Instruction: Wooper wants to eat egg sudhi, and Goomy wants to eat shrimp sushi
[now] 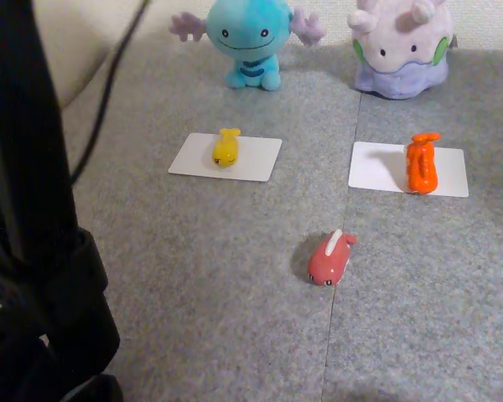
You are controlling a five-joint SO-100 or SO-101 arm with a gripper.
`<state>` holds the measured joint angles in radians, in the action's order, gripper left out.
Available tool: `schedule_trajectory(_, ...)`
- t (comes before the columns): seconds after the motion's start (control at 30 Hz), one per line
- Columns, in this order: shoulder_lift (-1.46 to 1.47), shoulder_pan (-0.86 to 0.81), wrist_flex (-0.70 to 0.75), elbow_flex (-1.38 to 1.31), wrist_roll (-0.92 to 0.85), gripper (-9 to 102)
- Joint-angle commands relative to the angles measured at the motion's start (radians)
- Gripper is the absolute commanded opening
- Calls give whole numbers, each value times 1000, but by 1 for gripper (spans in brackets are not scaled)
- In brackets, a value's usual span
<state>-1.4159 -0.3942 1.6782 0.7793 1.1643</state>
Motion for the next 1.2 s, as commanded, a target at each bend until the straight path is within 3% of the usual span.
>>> schedule_trajectory(0.0,-120,26,25,-25,52,30)
schedule_trajectory(0.3,-276,64,12,350,67,30)
schedule_trajectory(0.7,-655,158,-313,1023,72,30)
schedule_trajectory(1.17,-954,331,-624,1520,296,30)
